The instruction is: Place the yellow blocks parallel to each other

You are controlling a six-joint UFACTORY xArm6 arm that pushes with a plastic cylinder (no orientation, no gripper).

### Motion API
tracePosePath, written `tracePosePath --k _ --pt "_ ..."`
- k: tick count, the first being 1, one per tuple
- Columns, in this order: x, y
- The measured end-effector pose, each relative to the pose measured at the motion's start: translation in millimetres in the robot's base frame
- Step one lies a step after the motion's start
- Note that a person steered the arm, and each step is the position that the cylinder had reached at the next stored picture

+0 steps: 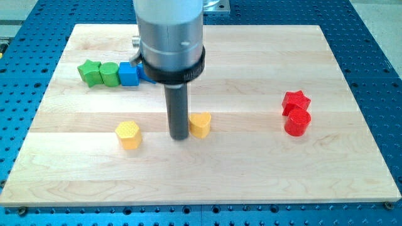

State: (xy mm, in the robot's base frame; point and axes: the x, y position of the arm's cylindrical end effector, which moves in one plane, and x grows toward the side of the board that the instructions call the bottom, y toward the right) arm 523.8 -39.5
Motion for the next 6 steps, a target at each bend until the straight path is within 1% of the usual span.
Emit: tracePosePath --k 1,2,3,4,5,6 --pt "11.9 -43.2" --pt "2.8 -84.0" --pt "0.2 -99.1" --pt "-54.3 -82.2" --pt "-64.7 -82.9" --pt "-64.7 -97.5"
